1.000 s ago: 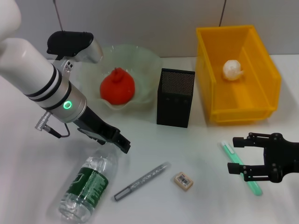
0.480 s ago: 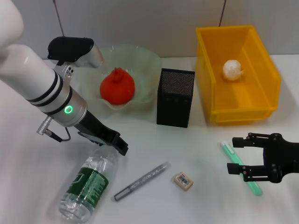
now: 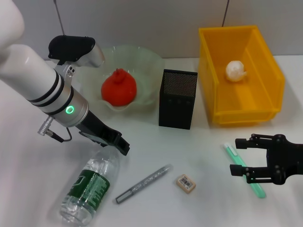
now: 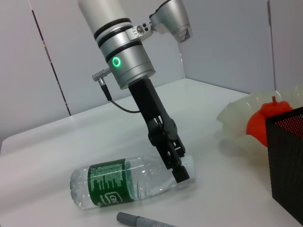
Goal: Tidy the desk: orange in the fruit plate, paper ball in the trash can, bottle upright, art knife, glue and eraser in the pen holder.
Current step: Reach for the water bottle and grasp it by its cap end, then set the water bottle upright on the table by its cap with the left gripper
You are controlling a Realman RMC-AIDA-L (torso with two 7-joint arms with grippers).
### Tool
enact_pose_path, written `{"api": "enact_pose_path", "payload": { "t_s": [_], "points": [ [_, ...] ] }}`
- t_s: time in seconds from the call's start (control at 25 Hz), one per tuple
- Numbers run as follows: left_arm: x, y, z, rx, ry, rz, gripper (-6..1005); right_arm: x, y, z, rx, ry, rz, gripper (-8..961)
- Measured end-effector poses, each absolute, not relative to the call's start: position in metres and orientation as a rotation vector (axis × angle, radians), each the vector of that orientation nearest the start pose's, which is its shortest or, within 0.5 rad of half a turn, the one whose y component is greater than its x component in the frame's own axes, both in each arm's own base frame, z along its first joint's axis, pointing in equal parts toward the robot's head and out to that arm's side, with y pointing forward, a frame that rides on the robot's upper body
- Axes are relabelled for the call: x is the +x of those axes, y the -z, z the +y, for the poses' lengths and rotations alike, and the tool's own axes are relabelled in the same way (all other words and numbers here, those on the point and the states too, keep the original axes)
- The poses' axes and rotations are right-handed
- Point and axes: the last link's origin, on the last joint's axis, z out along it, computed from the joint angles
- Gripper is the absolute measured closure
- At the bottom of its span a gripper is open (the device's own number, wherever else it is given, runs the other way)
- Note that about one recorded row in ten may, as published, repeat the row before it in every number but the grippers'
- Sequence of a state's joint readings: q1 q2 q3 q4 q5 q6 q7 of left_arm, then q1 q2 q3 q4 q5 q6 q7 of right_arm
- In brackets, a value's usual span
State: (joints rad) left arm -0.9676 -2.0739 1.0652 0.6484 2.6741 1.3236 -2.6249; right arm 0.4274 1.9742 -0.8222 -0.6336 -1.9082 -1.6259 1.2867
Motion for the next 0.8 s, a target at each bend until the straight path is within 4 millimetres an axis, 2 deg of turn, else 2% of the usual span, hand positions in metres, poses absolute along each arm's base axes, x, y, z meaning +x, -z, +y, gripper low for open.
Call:
{"api": "enact_pose_path", "payload": {
  "t_s": [0.32, 0.64, 0.8],
  "points": [
    [-0.194, 0.042, 0.408, -2.460, -0.458, -1.359, 550, 0.295, -0.025, 0.302, -2.791, -0.632, 0.542, 166],
    [-0.183, 0.030, 0.411, -2.492, -0.394, -1.332, 554, 0.296, -0.025, 0.302, -2.782, -0.635, 0.546, 166],
    [-0.176, 0.016, 0.412, -2.526, -0.318, -1.316, 554, 0.297, -0.027, 0.302, -2.770, -0.641, 0.550, 166]
  ]
}}
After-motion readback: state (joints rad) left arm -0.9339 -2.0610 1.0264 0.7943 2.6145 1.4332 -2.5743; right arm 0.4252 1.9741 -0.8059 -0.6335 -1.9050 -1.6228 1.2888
